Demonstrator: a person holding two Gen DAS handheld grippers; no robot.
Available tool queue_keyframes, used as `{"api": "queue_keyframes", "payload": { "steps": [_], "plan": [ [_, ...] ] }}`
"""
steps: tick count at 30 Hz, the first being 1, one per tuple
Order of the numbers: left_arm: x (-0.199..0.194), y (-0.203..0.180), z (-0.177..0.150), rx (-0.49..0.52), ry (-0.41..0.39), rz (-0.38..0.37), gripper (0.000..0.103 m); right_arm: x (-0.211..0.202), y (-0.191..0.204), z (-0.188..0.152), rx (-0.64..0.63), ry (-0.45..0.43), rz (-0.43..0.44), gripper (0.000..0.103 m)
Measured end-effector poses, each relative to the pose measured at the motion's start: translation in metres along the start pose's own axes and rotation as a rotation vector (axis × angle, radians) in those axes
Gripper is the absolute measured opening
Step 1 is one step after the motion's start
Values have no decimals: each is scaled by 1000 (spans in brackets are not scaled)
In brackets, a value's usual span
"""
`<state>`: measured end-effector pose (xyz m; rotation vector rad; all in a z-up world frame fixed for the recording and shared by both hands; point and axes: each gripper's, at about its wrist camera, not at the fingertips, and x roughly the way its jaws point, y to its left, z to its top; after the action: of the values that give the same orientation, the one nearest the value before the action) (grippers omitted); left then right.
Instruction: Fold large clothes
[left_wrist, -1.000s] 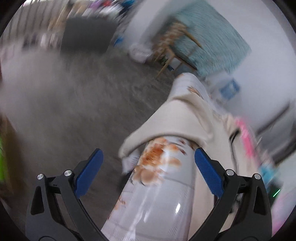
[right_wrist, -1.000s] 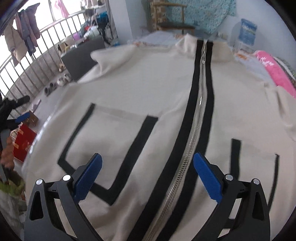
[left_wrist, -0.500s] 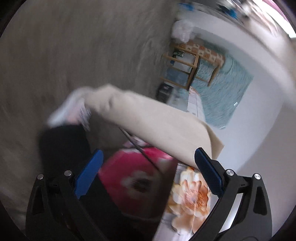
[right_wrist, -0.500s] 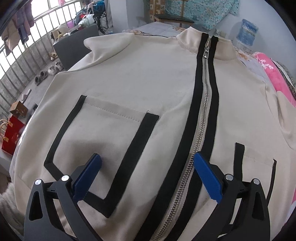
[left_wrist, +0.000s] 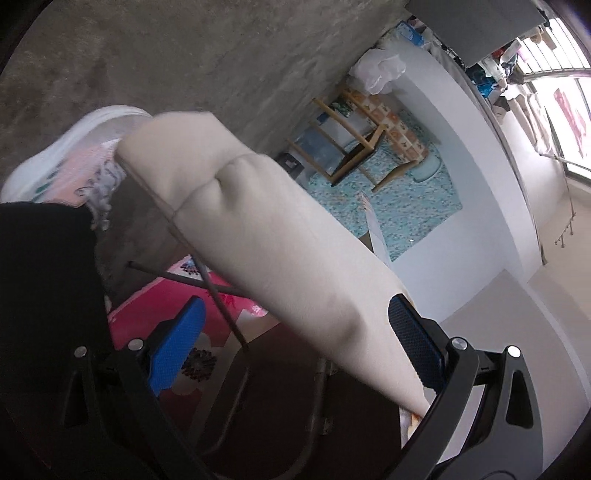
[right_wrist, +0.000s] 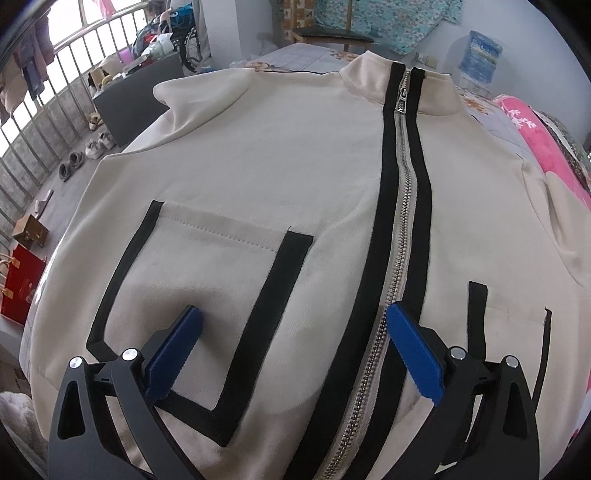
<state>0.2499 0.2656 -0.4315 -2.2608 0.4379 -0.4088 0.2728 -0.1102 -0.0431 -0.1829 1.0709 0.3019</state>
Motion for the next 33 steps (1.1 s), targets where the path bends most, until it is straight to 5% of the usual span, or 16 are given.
{"api": "queue_keyframes", "payload": {
  "steps": [3,5,7,12,20,24,27,33],
  "plan": [
    [7,-5,6,16,-26,18,94,-1,1,-2,12,-8,-6,97],
    [7,-11,14,42,-45,45,80,-1,0,-2,16,-10,-8,97],
    [8,-17,25,63,-52,107,51,-1,0,-2,18,-10,-9,97],
    [3,-70,39,284,-58,311,16,-2,0,-3,15,-22,-6,97],
    [-23,-252,11,761,-187,634,8,-3,-2,-5,4,-48,10,97],
    [-10,-366,-66,1046,-247,697,7,-7,-5,-4,34,-64,44,97],
    [22,-427,-165,1306,-225,674,7,-24,-10,-3,62,-118,87,97],
    [113,-438,-367,1661,43,589,7,-91,-25,-18,70,-305,96,97]
  ]
}}
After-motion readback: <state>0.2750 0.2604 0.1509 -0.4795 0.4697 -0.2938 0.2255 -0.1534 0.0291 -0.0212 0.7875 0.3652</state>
